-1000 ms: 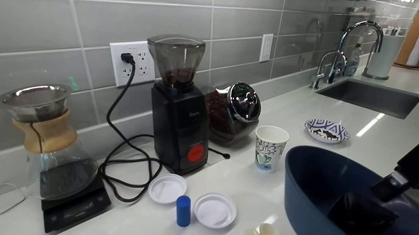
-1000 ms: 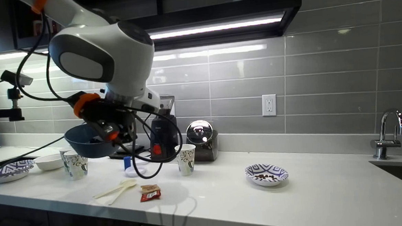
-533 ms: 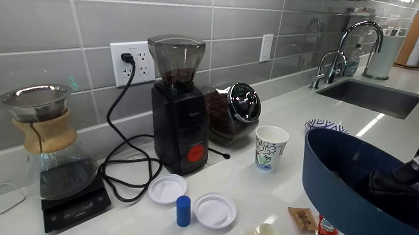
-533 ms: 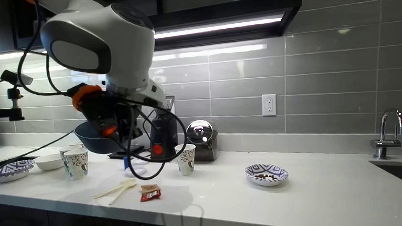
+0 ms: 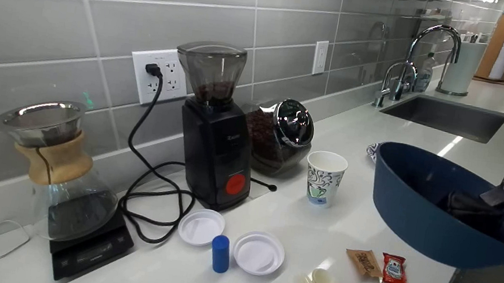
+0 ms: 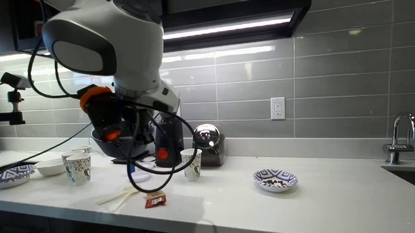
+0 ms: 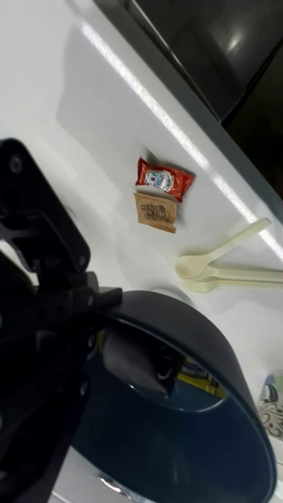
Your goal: Place the blue bowl between the cup and the white bowl
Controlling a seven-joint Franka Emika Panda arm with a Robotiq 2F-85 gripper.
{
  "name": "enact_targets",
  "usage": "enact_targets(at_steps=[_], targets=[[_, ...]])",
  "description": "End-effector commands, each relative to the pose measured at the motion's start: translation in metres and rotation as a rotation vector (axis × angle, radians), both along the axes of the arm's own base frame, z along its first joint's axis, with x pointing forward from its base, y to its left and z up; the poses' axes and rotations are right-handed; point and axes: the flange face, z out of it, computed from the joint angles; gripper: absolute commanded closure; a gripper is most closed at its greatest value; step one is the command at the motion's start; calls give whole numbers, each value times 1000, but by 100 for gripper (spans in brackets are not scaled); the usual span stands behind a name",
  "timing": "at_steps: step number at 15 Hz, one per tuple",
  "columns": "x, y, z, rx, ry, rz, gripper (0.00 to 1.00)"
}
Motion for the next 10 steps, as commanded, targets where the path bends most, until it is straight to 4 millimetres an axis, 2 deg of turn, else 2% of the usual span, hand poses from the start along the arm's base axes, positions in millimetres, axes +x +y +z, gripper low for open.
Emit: enact_targets(at_steps=[1,5,7,10], targets=[[21,-39,14,-2,48,-197,99],[42,-85,17,-16,92,-421,99],[57,-100,14,-46,113,-525,99],[85,-109,3,-71,178,-654,99]])
